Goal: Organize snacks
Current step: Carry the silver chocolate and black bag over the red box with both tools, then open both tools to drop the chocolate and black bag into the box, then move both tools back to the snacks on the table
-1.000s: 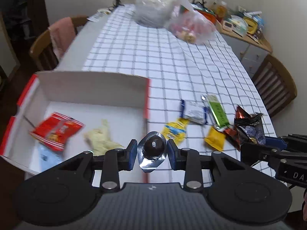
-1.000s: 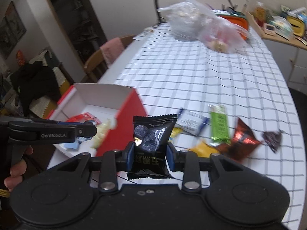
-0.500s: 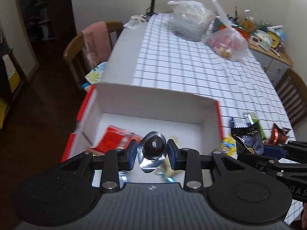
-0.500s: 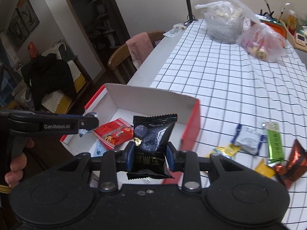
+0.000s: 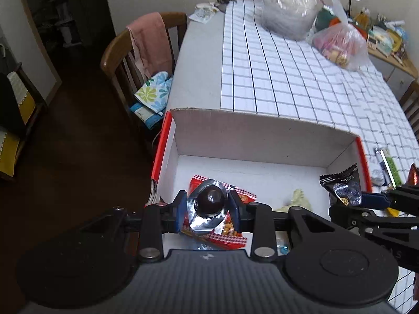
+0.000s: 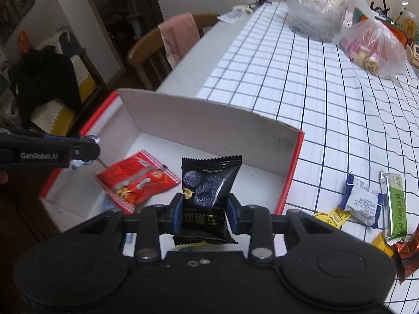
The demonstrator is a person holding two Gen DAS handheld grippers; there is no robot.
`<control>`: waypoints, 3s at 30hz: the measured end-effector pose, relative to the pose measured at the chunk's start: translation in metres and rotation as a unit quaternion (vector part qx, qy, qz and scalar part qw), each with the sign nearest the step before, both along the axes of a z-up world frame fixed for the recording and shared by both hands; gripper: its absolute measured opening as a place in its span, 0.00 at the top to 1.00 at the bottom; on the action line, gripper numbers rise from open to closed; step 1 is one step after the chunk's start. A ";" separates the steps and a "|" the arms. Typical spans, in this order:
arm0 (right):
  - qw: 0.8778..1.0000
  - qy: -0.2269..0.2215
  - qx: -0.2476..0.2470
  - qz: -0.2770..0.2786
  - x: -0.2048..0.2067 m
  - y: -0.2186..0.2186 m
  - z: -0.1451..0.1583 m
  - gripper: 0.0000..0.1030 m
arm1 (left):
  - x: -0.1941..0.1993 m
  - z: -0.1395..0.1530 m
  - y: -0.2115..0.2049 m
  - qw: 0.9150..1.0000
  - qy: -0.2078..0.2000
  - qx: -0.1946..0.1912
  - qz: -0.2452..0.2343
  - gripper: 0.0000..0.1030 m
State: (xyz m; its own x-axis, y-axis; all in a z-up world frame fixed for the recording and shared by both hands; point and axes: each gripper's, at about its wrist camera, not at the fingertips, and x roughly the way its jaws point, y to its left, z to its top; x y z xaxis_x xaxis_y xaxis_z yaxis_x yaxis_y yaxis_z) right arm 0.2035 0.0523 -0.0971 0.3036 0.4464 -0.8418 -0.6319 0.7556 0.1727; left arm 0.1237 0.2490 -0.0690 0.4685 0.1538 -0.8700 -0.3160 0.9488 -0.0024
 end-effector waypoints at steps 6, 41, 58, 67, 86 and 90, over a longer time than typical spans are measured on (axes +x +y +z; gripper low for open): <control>1.000 0.008 -0.026 0.003 0.011 0.015 -0.018 0.68 | 0.023 -0.027 0.006 0.998 0.051 0.018 -0.013 0.68; 1.000 -0.004 -0.015 0.018 -0.004 0.022 -0.012 0.42 | 0.033 -0.038 -0.005 0.996 0.070 0.023 -0.049 0.55; 0.998 -0.035 0.053 0.009 -0.033 -0.017 0.032 0.18 | -0.009 0.007 -0.026 0.998 -0.012 0.013 -0.054 0.40; 0.994 -0.048 0.100 0.009 -0.045 -0.049 0.055 0.13 | -0.029 0.033 -0.053 0.997 -0.057 0.009 -0.057 0.39; 0.991 -0.056 0.120 -0.020 -0.029 -0.191 0.065 0.00 | -0.027 0.040 -0.181 0.992 -0.101 -0.029 -0.068 0.28; 0.992 -0.051 0.112 -0.035 -0.015 -0.223 0.058 0.00 | -0.016 0.034 -0.212 0.992 -0.098 -0.039 -0.073 0.28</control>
State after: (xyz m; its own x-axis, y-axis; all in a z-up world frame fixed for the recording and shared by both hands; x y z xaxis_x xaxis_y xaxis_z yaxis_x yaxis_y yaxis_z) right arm 0.1886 -0.1710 -0.0393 0.4184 0.5944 -0.6867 -0.6026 0.7474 0.2798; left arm 0.1075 0.0367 -0.0352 0.6427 0.0080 -0.7660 -0.1612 0.9790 -0.1251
